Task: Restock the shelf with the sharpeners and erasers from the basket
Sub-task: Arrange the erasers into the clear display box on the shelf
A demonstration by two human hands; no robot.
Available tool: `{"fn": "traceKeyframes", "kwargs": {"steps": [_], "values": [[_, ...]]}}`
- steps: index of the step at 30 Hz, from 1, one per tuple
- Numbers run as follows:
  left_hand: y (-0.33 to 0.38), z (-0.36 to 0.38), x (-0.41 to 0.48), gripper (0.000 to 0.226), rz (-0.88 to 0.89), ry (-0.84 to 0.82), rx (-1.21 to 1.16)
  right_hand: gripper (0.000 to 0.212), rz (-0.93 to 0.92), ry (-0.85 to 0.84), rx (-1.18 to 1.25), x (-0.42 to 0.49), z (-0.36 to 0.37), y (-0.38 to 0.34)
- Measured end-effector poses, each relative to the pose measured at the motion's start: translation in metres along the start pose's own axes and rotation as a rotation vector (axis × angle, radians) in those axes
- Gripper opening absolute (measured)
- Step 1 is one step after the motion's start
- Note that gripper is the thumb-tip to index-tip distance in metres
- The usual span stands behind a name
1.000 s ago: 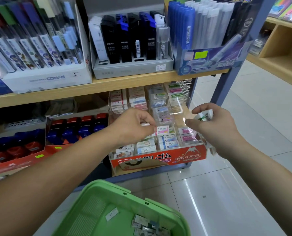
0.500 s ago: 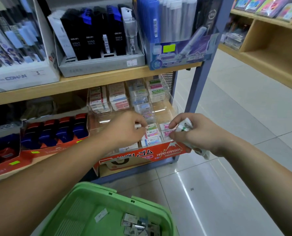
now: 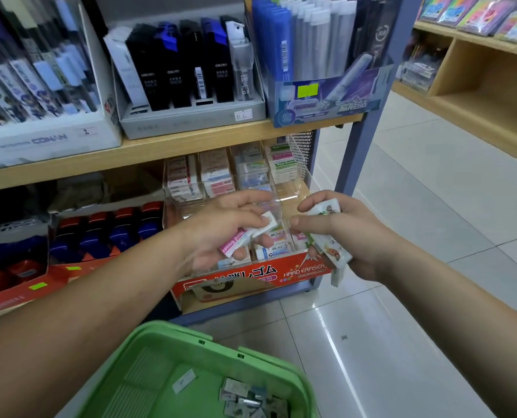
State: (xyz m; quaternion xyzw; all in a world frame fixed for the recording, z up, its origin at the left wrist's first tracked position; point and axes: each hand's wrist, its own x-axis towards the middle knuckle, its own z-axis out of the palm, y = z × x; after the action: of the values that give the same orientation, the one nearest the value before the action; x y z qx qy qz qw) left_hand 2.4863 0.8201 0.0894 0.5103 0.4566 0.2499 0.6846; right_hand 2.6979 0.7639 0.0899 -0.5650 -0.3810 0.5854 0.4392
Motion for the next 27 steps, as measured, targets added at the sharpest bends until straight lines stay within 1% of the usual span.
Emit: {"fn": "traceKeyframes", "kwargs": {"steps": [2, 5, 7, 10, 12, 14, 16, 18, 20, 21, 22, 24, 25, 27], "values": [[0.000, -0.001, -0.004, 0.050, 0.040, -0.024, 0.044, 0.043, -0.010, -0.032, 0.007, 0.000, 0.011, -0.001], [0.000, -0.004, -0.011, 0.052, 0.089, -0.037, 0.100, 0.044, 0.014, -0.027, 0.009, 0.002, 0.022, 0.000], [-0.001, -0.006, -0.016, 0.049, 0.109, -0.042, 0.105, 0.042, 0.045, -0.033, 0.030, 0.004, 0.026, 0.000], [-0.001, -0.012, -0.022, 0.038, 0.115, -0.021, 0.079, 0.032, 0.069, -0.053, 0.061, 0.006, 0.033, -0.001], [-0.001, -0.019, -0.024, 0.029, 0.106, 0.036, 0.068, 0.027, 0.054, -0.034, 0.062, 0.007, 0.037, -0.001], [-0.002, -0.029, -0.028, 0.025, 0.100, 0.153, 0.112, 0.024, 0.035, -0.018, 0.063, 0.009, 0.038, -0.002], [-0.005, -0.040, -0.033, 0.022, 0.131, 0.248, 0.196, 0.022, 0.030, -0.020, 0.073, 0.011, 0.040, -0.002], [-0.009, -0.047, -0.039, 0.019, 0.238, 0.264, 0.362, 0.023, 0.031, -0.018, 0.083, 0.012, 0.044, -0.001], [-0.017, -0.049, -0.043, 0.024, 0.376, 0.257, 0.574, 0.024, 0.050, -0.017, 0.102, 0.015, 0.052, -0.001], [-0.021, -0.049, -0.043, 0.024, 0.436, 0.270, 0.641, 0.023, 0.065, -0.024, 0.115, 0.016, 0.055, -0.001], [-0.024, -0.049, -0.043, 0.022, 0.474, 0.292, 0.661, 0.021, 0.079, -0.036, 0.125, 0.016, 0.059, -0.002], [-0.026, -0.051, -0.046, 0.014, 0.461, 0.325, 0.596, 0.019, 0.078, -0.050, 0.133, 0.016, 0.064, -0.004], [-0.026, -0.053, -0.048, 0.011, 0.430, 0.323, 0.537, 0.022, 0.056, -0.042, 0.128, 0.016, 0.065, -0.004], [-0.028, -0.059, -0.053, 0.013, 0.379, 0.303, 0.436, 0.032, 0.003, -0.003, 0.093, 0.015, 0.069, -0.004]]}}
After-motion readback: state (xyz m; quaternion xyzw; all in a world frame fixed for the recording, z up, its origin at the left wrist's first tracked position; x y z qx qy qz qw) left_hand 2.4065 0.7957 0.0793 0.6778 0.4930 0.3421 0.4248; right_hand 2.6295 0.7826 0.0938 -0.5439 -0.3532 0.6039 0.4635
